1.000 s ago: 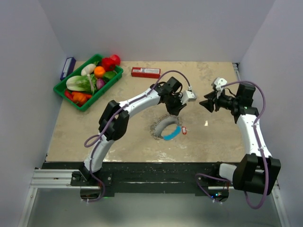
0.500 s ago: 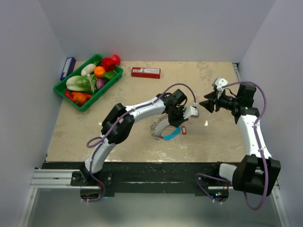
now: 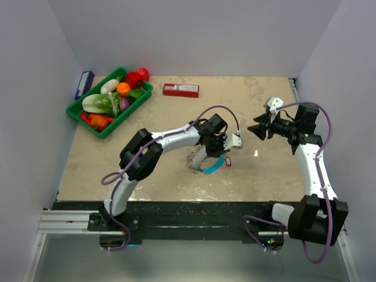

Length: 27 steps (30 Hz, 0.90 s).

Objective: Remove the keys from the keyring

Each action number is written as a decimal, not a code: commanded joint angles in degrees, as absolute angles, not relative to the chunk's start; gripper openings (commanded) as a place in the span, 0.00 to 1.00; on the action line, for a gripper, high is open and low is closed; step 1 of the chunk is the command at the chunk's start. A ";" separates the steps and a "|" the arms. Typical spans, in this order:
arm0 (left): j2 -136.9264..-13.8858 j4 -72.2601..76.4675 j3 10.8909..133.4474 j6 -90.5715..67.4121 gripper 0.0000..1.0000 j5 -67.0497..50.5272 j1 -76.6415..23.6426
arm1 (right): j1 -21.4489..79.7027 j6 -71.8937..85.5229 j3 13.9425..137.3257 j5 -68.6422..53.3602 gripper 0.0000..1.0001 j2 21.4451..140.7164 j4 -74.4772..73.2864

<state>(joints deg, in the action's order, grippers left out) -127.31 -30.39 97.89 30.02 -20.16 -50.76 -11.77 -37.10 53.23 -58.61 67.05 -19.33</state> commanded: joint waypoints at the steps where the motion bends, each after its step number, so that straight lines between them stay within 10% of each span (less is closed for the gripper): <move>1: -121.12 -24.26 94.93 34.71 0.26 -22.14 -50.54 | -12.30 -37.71 53.17 -60.64 0.51 66.44 -18.99; 27: -126.21 -26.81 100.80 43.42 0.25 -33.93 -48.87 | -12.31 -37.71 53.35 -61.26 0.51 67.32 -19.34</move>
